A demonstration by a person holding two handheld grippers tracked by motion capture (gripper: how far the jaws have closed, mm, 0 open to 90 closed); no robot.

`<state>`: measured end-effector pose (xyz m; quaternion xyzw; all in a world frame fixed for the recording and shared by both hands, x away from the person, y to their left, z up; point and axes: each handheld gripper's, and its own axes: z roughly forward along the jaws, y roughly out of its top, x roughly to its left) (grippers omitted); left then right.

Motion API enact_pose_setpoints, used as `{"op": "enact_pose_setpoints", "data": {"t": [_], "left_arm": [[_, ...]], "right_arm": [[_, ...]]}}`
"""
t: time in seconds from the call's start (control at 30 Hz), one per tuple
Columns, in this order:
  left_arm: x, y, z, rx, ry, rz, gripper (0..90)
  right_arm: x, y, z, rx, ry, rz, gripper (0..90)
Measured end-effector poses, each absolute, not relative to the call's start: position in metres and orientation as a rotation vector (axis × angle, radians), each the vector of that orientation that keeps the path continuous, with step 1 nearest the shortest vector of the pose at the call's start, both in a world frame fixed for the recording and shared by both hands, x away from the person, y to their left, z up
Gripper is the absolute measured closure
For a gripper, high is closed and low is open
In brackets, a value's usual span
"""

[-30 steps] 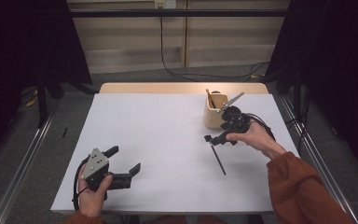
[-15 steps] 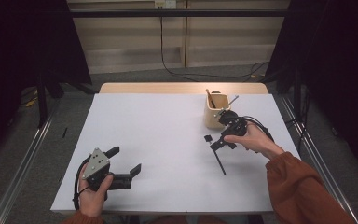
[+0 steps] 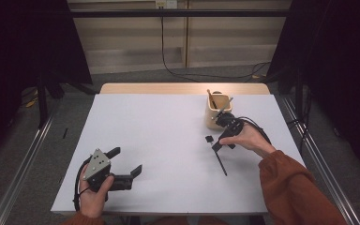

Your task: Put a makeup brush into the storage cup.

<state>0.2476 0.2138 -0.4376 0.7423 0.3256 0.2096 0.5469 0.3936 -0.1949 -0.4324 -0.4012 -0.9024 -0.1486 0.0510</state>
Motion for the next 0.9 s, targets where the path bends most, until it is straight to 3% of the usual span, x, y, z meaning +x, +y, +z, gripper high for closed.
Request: {"op": "enact_pose_setpoints", "data": {"t": [0.5, 0.9], "left_arm": [[0.249, 0.213, -0.439, 1.763, 0.774, 0.484, 1.7], [0.249, 0.214, -0.439, 1.765, 0.776, 0.482, 1.7]], "right_arm": [[0.401, -0.183, -0.444, -1.279, -2.742, -0.382, 62.2], [0.404, -0.177, -0.45, -1.301, -2.748, -0.346, 67.9]]}}
